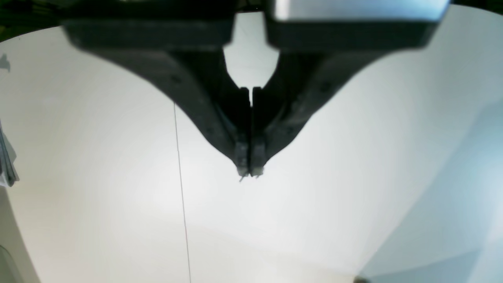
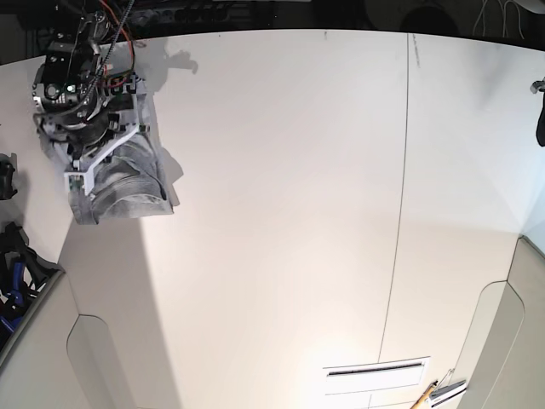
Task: Fold the T-shirt properly
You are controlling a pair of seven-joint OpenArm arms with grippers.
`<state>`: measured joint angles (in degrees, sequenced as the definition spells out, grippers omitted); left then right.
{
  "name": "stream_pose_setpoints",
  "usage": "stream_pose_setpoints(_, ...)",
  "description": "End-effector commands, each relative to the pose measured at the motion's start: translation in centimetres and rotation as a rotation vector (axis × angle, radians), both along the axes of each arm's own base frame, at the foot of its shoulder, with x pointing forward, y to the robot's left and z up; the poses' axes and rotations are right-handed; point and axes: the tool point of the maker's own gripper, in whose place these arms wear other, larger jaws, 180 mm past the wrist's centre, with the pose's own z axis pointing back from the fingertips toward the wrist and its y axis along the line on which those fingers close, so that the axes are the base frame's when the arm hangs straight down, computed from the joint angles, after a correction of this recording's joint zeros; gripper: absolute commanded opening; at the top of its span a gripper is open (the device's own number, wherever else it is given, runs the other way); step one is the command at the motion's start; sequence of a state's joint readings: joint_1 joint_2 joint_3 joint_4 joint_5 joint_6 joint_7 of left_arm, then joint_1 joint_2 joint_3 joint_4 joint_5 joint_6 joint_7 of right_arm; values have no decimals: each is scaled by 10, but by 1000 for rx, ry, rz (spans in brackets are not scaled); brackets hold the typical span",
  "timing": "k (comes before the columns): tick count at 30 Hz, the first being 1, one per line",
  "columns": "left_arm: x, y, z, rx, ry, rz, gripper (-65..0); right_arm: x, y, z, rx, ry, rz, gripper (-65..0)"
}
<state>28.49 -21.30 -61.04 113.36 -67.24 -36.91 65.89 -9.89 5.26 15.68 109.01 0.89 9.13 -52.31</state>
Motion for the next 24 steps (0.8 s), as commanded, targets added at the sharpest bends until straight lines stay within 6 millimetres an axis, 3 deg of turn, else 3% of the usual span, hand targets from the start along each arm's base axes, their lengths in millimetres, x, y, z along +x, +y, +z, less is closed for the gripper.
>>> stream_pose_setpoints(1, 7, -1, 16, 30, -56, -29, -650, 18, -1, 27, -16, -98, 9, -650)
stream_pose_setpoints(4, 7, -1, 16, 32, -59, -32, -650, 33, 1, 61, -33, -202, 18, -650)
stream_pose_setpoints(7, 5, -1, 14, 32, -43, -33, -650, 32, 3, 82, -49, -256, 26, -650)
stream_pose_setpoints(10, -2, -1, 8, 31, -11, -33, -650, 13, 7, 83, -64, -246, 45, -650)
stream_pose_setpoints(16, -29, -14, -3, -28, 79, -94, -650, -44, 18, 95, -109, -208, 106, -650)
stream_pose_setpoints(21, -57, -20, -10, -80, 169, -115, -650, -103, 14, 56, -119, 6, 165, -650)
stream_pose_setpoints(24, -79, -20, -19, -84, 253, -111, -650, -142, 28, 37, -49, 146, 257, -650)
